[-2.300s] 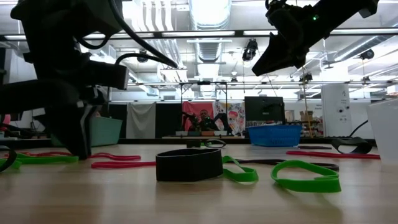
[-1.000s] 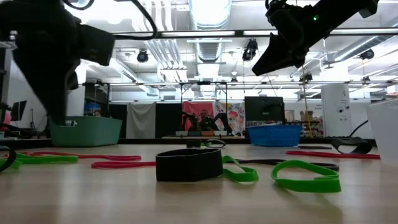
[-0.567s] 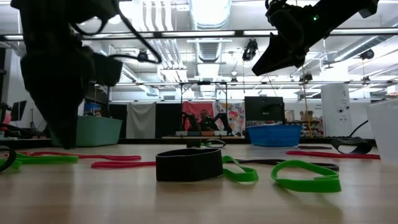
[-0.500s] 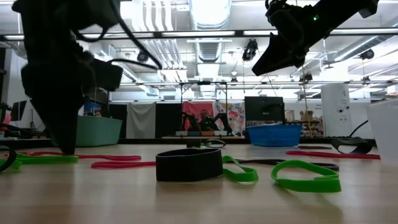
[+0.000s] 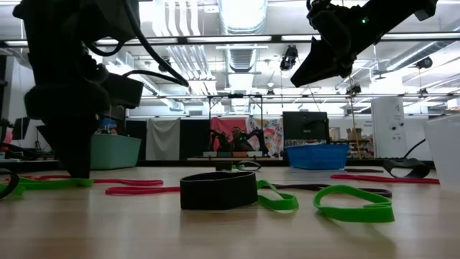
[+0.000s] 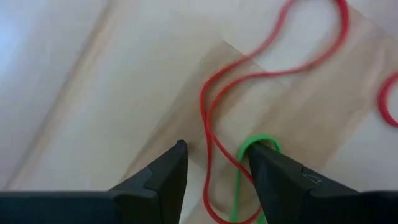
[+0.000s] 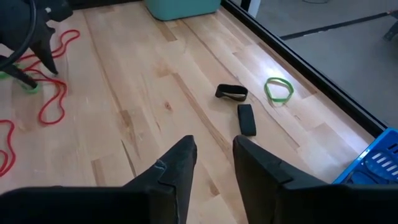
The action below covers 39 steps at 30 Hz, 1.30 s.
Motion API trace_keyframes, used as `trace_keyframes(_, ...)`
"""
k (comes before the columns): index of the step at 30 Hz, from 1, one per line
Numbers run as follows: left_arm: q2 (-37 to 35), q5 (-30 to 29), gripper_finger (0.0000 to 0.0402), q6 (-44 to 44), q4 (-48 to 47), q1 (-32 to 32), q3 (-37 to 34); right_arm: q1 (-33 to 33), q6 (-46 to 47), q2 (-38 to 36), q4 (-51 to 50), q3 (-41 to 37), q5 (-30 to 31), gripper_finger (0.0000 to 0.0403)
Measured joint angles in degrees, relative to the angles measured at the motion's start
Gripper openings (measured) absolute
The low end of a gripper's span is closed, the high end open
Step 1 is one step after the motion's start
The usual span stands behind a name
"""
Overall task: Sort rubber bands into baskets
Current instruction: Put the red rubber band into the yellow basket
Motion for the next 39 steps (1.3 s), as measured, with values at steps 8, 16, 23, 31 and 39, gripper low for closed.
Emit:
trace_keyframes(8,-0.16,0.14,0.0145,0.56,-0.35,0.01,0.00,0.00,0.00,-0.02,0.00,0.00,0.00,0.0101)
trace_keyframes(16,-0.23,1.91,0.0145,0.99,-1.38,0.01,0.46,0.00,0.00,-0.02,-0.02,0.00,0.00,0.0105)
trace_keyframes(23,-0.25,1.96,0.0145,1.47,-3.56,0.01,0.72,-0.02,0.00,-0.01,-0.02,0.00,0.00,0.0109)
trace_keyframes(31,-0.27,1.96,0.0144,2.10,-4.09,-0.02,0.74,-0.01,0.00,-0.02,-0.02,0.00,0.00,0.0102)
trace_keyframes(39,-0.27,1.98,0.0092,4.67,-4.11,-0.02,0.74,-0.01,0.13,-0.02,-0.02,0.00,0.00,0.0109)
